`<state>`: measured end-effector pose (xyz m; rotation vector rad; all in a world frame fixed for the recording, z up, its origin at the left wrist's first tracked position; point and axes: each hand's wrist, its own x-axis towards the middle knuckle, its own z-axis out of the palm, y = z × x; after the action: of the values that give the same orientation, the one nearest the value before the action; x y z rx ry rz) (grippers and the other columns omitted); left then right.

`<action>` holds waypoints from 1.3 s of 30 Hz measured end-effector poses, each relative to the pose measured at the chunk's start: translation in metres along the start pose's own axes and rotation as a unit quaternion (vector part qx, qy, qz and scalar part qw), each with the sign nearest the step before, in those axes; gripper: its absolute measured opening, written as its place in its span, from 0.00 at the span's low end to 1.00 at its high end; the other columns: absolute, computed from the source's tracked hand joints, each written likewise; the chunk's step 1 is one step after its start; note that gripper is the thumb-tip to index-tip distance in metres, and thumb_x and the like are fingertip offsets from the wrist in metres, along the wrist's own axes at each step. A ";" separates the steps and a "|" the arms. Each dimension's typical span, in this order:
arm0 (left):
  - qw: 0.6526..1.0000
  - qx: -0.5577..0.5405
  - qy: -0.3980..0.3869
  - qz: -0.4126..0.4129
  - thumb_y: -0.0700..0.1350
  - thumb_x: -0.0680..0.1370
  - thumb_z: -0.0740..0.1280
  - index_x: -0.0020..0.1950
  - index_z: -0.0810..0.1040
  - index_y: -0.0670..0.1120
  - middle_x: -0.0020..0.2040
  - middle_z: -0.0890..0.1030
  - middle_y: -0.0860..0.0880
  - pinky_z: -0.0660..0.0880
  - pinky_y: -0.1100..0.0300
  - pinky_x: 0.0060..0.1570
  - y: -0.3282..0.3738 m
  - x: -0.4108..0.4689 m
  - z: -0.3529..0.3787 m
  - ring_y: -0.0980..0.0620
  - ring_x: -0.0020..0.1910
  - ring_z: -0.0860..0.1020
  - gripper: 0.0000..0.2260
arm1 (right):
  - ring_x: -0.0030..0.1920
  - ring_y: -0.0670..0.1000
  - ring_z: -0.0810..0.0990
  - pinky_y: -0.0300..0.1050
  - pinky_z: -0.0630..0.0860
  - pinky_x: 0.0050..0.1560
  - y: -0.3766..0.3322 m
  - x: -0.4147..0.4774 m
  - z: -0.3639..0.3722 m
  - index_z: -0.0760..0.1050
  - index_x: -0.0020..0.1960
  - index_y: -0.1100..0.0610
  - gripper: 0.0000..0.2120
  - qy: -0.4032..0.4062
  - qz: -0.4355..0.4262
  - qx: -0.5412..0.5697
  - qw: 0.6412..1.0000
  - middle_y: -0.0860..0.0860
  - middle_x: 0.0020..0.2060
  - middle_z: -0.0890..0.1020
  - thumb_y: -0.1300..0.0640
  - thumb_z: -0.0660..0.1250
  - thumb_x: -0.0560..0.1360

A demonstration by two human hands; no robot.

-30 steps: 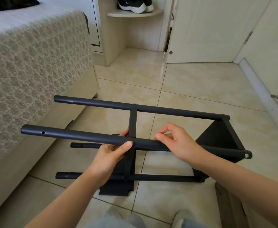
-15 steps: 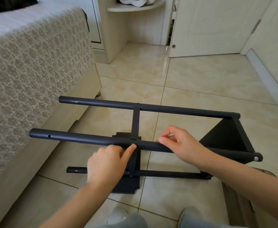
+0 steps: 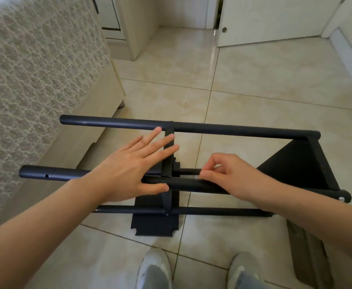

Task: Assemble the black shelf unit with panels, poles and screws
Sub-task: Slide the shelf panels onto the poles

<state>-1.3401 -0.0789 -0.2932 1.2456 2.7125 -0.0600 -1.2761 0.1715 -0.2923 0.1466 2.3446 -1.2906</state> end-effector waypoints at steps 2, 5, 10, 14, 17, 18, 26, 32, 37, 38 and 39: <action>1.000 -0.002 -0.010 0.017 0.75 0.74 0.43 0.78 0.35 0.63 0.77 0.29 0.63 0.28 0.62 0.71 -0.003 0.004 0.000 0.59 0.76 0.27 0.37 | 0.45 0.44 0.82 0.40 0.74 0.49 -0.003 0.006 -0.004 0.76 0.47 0.48 0.05 -0.012 0.017 -0.003 1.000 0.45 0.42 0.85 0.48 0.67 0.77; 0.999 -0.033 -0.010 0.032 0.75 0.75 0.45 0.80 0.41 0.61 0.79 0.35 0.63 0.27 0.68 0.70 -0.006 0.007 0.002 0.62 0.76 0.30 0.37 | 0.41 0.43 0.84 0.38 0.74 0.46 -0.006 0.019 -0.008 0.77 0.46 0.50 0.05 -0.050 0.039 -0.010 0.998 0.45 0.39 0.86 0.48 0.69 0.77; 0.991 -0.123 0.007 0.044 0.72 0.75 0.54 0.80 0.53 0.57 0.81 0.49 0.61 0.46 0.61 0.77 -0.006 0.008 0.004 0.63 0.79 0.41 0.37 | 0.37 0.44 0.84 0.36 0.80 0.38 -0.008 0.050 -0.007 0.79 0.46 0.53 0.04 -0.130 0.068 0.044 0.988 0.47 0.37 0.86 0.53 0.69 0.77; 0.988 -0.145 0.024 0.042 0.69 0.74 0.60 0.79 0.63 0.52 0.81 0.57 0.56 0.58 0.54 0.76 -0.006 0.010 0.005 0.61 0.80 0.49 0.37 | 0.38 0.46 0.83 0.37 0.80 0.40 -0.008 0.074 0.003 0.81 0.47 0.55 0.02 -0.190 0.056 0.087 0.976 0.50 0.38 0.85 0.58 0.70 0.77; 0.987 -0.152 0.021 0.044 0.69 0.75 0.60 0.78 0.62 0.52 0.81 0.56 0.57 0.56 0.55 0.75 -0.006 0.011 0.006 0.61 0.80 0.50 0.36 | 0.40 0.48 0.82 0.40 0.80 0.47 -0.007 0.090 0.010 0.81 0.50 0.57 0.04 -0.230 0.057 0.126 0.963 0.52 0.41 0.85 0.59 0.69 0.77; 0.987 -0.151 0.021 0.045 0.69 0.75 0.60 0.78 0.62 0.52 0.81 0.55 0.58 0.54 0.56 0.74 -0.007 0.011 0.007 0.62 0.80 0.49 0.36 | 0.41 0.48 0.82 0.41 0.80 0.50 -0.006 0.094 0.011 0.81 0.51 0.58 0.04 -0.245 0.060 0.139 0.958 0.53 0.42 0.85 0.60 0.68 0.78; 0.988 -0.145 0.017 0.042 0.68 0.76 0.59 0.78 0.62 0.52 0.81 0.56 0.57 0.54 0.53 0.74 -0.007 0.009 0.008 0.59 0.80 0.51 0.35 | 0.45 0.50 0.84 0.41 0.81 0.51 0.004 0.113 0.021 0.83 0.46 0.58 0.05 -0.332 0.082 0.189 0.920 0.55 0.45 0.86 0.62 0.69 0.76; 0.983 -0.174 0.034 0.046 0.65 0.76 0.64 0.77 0.65 0.49 0.80 0.61 0.52 0.65 0.47 0.72 -0.009 0.008 0.010 0.54 0.80 0.56 0.34 | 0.43 0.49 0.84 0.40 0.81 0.49 0.004 0.118 0.021 0.82 0.46 0.59 0.04 -0.380 0.071 0.200 0.900 0.55 0.43 0.85 0.64 0.68 0.76; 0.981 -0.184 0.035 0.046 0.64 0.76 0.65 0.77 0.66 0.47 0.80 0.61 0.51 0.69 0.43 0.71 -0.005 0.008 0.010 0.54 0.80 0.57 0.34 | 0.44 0.50 0.83 0.41 0.81 0.49 0.005 0.115 0.022 0.82 0.48 0.59 0.05 -0.382 0.076 0.211 0.897 0.55 0.45 0.85 0.63 0.67 0.77; 0.981 -0.183 0.036 0.047 0.64 0.76 0.66 0.77 0.66 0.47 0.80 0.61 0.51 0.69 0.43 0.71 -0.004 0.008 0.010 0.53 0.80 0.57 0.34 | 0.44 0.50 0.83 0.41 0.81 0.49 0.006 0.114 0.022 0.82 0.49 0.60 0.05 -0.381 0.076 0.210 0.897 0.56 0.45 0.85 0.64 0.67 0.77; 0.982 -0.180 0.036 0.047 0.64 0.76 0.66 0.77 0.66 0.47 0.80 0.61 0.51 0.69 0.44 0.71 -0.003 0.008 0.009 0.53 0.80 0.56 0.34 | 0.45 0.51 0.83 0.41 0.81 0.49 0.007 0.112 0.023 0.82 0.50 0.61 0.05 -0.381 0.076 0.209 0.898 0.56 0.46 0.85 0.64 0.67 0.77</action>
<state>-1.3464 -0.0762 -0.3037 1.2793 2.5610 0.4750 -1.3663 0.1428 -0.3572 -0.0442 1.3600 -1.4213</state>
